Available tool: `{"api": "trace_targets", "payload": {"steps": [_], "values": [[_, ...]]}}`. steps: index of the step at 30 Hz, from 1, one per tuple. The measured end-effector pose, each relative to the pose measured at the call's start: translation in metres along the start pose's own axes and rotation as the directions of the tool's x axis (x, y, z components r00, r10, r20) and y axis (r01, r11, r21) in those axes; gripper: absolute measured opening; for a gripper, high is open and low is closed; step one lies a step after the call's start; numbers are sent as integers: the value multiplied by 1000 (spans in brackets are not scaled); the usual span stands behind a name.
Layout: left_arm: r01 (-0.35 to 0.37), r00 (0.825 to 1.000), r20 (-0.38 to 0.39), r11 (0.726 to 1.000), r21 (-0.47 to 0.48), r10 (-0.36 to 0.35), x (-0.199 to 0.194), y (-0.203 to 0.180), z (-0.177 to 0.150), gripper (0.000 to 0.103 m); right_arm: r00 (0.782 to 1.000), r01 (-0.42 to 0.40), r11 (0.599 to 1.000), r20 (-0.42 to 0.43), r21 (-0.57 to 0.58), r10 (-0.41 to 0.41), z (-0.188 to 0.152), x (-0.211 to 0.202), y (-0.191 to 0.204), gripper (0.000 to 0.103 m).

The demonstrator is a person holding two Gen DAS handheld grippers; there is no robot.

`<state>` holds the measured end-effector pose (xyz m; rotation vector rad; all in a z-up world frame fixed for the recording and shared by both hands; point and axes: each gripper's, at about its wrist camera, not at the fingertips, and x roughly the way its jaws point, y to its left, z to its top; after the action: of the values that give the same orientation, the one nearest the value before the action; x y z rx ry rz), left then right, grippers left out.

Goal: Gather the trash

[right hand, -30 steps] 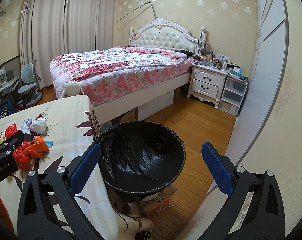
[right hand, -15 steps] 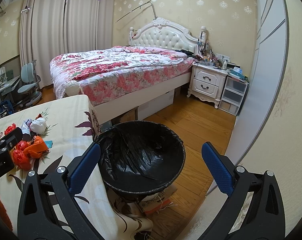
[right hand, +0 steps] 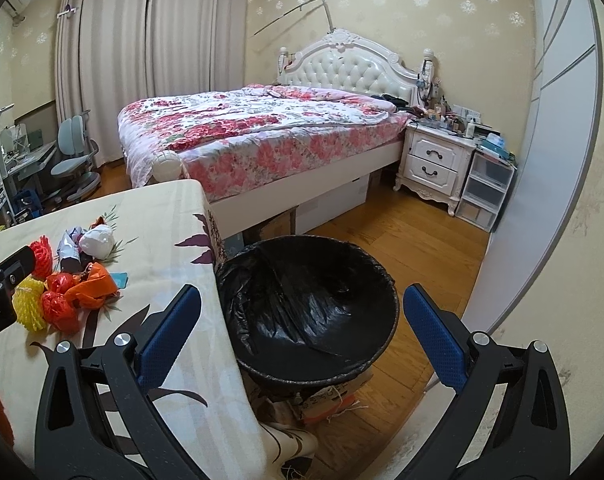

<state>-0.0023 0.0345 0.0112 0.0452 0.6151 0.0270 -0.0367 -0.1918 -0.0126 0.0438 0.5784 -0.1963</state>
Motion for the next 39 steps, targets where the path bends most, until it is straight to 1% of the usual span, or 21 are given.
{"api": "trace_targets", "payload": {"steps": [5,6,7,8,9,10,14,20,26,27,30,31,33,36,39], "values": [[-88,996,-34,996,-25,87,11,39,-11,93,999,-45,999,-17,-23,44,-2,6,23,98],[-104,994,-46,994,-29,103,14,47,-14,88,998,-58,998,-23,-27,58,-2,8,28,95],[-119,992,-55,992,-28,117,17,53,-16,84,997,-68,997,-29,-30,68,-2,10,33,89],[-134,989,-66,991,-26,132,20,59,-19,77,996,-83,996,-39,-31,81,-3,13,38,85],[-144,987,-77,989,-23,141,24,62,-21,74,994,-96,995,-48,-32,94,-3,15,41,83],[-146,986,-89,989,-23,143,27,66,-24,74,992,-112,993,-57,-33,110,-4,18,45,83],[-131,984,-124,990,-47,124,35,73,-31,74,988,-136,989,-74,-51,132,-5,24,61,83],[-92,981,-175,993,-77,78,52,78,-38,74,985,-146,988,-97,-59,140,-9,31,68,83],[-67,980,-192,995,-79,51,62,78,-40,74,983,-153,986,-117,-67,144,-12,37,73,83],[-62,979,-197,995,-81,45,63,78,-41,71,982,-155,986,-119,-69,146,-13,37,75,83],[-30,978,-208,995,-92,11,67,79,-42,55,981,-160,984,-124,-73,150,-14,38,77,83],[-15,978,-208,995,-95,-5,68,79,-43,53,981,-161,984,-125,-76,151,-14,38,78,83],[1,978,-208,995,-96,-21,68,79,-44,44,979,-167,983,-129,-79,156,-14,38,81,83],[2,980,-196,997,-79,-18,63,77,-45,40,978,-176,981,-133,-87,163,-15,38,86,83],[1,982,-187,996,-92,-18,56,79,-45,39,975,-190,977,-136,-96,176,-15,36,94,83]]}}
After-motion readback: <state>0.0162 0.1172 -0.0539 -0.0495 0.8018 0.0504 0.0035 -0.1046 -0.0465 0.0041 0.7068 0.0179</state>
